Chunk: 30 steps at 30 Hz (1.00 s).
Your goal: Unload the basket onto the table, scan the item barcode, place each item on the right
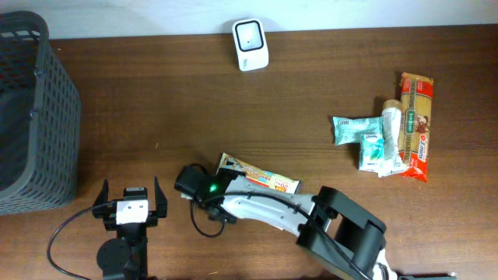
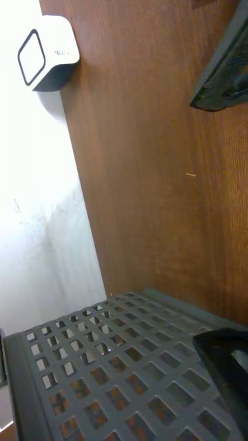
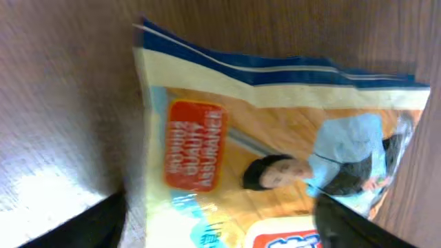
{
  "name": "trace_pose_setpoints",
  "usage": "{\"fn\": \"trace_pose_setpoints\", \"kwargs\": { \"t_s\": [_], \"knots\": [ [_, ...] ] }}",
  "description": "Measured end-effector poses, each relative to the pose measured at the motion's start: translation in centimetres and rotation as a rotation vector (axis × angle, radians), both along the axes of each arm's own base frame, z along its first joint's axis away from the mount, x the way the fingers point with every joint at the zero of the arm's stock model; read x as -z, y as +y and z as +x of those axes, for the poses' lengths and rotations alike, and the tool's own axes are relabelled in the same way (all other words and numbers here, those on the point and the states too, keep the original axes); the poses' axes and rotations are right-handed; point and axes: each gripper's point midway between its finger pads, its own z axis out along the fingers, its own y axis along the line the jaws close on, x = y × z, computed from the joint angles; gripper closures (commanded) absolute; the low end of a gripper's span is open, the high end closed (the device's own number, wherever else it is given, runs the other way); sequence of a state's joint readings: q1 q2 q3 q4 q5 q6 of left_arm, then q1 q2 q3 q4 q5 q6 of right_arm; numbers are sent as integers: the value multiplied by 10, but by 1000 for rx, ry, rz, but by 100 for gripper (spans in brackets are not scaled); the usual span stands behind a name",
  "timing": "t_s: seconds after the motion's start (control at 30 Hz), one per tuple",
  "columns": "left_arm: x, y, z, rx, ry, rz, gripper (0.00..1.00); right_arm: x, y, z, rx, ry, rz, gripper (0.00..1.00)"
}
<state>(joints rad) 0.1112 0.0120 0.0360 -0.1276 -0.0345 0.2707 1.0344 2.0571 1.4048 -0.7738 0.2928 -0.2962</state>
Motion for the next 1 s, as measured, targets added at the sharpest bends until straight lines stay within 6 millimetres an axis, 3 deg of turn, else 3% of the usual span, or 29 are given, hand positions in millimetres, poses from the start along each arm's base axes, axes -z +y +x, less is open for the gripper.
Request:
{"fn": "trace_pose_setpoints", "kwargs": {
  "t_s": [0.07, 0.1, 0.23, 0.3, 0.37, 0.4, 0.43, 0.47, 0.5, 0.57, 0.6, 0.63, 0.73, 0.77, 0.8, 0.9, 1.0],
  "knots": [
    [0, 0, 0, 0, 0, 0, 1, 4, -16, 17, 57, 12, -17, 89],
    [0, 0, 0, 0, 0, 0, 1, 7, -23, 23, 78, 19, -22, 96],
    [0, 0, 0, 0, 0, 0, 1, 4, -31, 25, 156, 34, -30, 96],
    [0, 0, 0, 0, 0, 0, 1, -11, -29, 19, 200, 97, -49, 96],
    [0, 0, 0, 0, 0, 0, 1, -46, -9, 26, 247, 128, 35, 96],
    [0, 0, 0, 0, 0, 0, 1, -111, 18, 46, 293, 147, 221, 96],
    [0, 0, 0, 0, 1, 0, 1, -140, 24, 49, 320, 220, 312, 96],
    [0, 0, 0, 0, -1, 0, 1, -177, 33, 66, 352, 279, 488, 96],
    [0, 0, 0, 0, -1, 0, 1, -208, 31, 82, 375, 337, 642, 96],
    [0, 0, 0, 0, 0, 0, 1, -234, 9, 105, 440, 525, 864, 96],
    [0, 0, 0, 0, -1, 0, 1, -233, 7, 107, 442, 576, 906, 96],
    [0, 0, 0, 0, -1, 0, 1, -219, 9, 110, 454, 662, 952, 96],
    [0, 0, 0, 0, 0, 0, 1, -151, 17, 104, 517, 817, 956, 96],
    [0, 0, 0, 0, 0, 0, 1, -116, 13, 96, 580, 885, 929, 96],
    [0, 0, 0, 0, 0, 0, 1, -95, 6, 88, 636, 929, 897, 96],
    [0, 0, 0, 0, 0, 0, 1, -87, -11, 96, 705, 939, 898, 96],
    [0, 0, 0, 0, 0, 0, 1, -106, -10, 100, 716, 931, 884, 96]
  ]
}}
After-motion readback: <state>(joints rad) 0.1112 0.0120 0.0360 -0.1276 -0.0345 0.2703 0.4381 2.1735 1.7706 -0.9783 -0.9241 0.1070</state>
